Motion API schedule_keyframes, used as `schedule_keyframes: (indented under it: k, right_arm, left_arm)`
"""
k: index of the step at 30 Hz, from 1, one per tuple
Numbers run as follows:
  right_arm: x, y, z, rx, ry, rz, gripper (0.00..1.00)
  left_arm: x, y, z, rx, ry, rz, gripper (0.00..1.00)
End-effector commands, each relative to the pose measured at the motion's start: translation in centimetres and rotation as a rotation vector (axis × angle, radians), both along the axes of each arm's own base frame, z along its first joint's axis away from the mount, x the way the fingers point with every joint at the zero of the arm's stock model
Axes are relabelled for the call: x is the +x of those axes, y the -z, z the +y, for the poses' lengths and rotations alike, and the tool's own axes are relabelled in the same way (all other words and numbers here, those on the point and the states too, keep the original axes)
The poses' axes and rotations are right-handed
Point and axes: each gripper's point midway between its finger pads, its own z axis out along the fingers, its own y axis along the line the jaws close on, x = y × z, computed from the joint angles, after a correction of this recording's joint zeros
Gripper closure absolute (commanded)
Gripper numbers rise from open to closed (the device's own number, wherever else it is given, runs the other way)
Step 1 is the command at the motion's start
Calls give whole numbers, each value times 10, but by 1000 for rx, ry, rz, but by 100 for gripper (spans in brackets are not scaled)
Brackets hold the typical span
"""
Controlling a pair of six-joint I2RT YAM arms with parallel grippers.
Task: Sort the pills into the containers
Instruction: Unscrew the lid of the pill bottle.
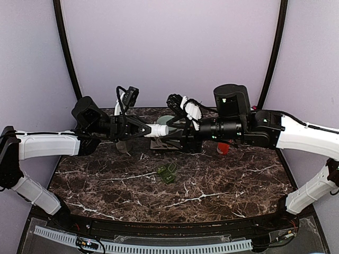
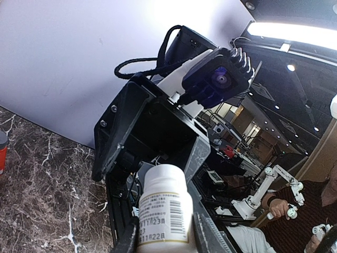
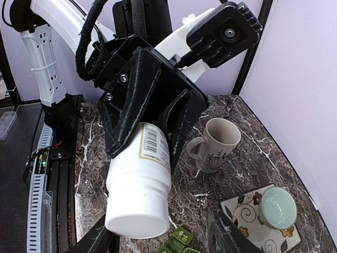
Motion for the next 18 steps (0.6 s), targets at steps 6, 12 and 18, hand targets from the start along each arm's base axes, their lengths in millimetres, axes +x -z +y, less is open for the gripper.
schedule_keyframes:
  k: [6, 12, 18]
  right_arm:
    - [5, 2, -1, 12, 25, 5, 42]
    - [5, 5, -1, 5, 25, 12, 42]
    - [4, 11, -2, -2, 25, 28, 42]
  left_arm:
    - [-11, -18, 3, -37, 37, -74, 100]
    - [-9, -19, 2, -38, 30, -76, 100]
    - [-8, -20, 2, -40, 24, -80, 100]
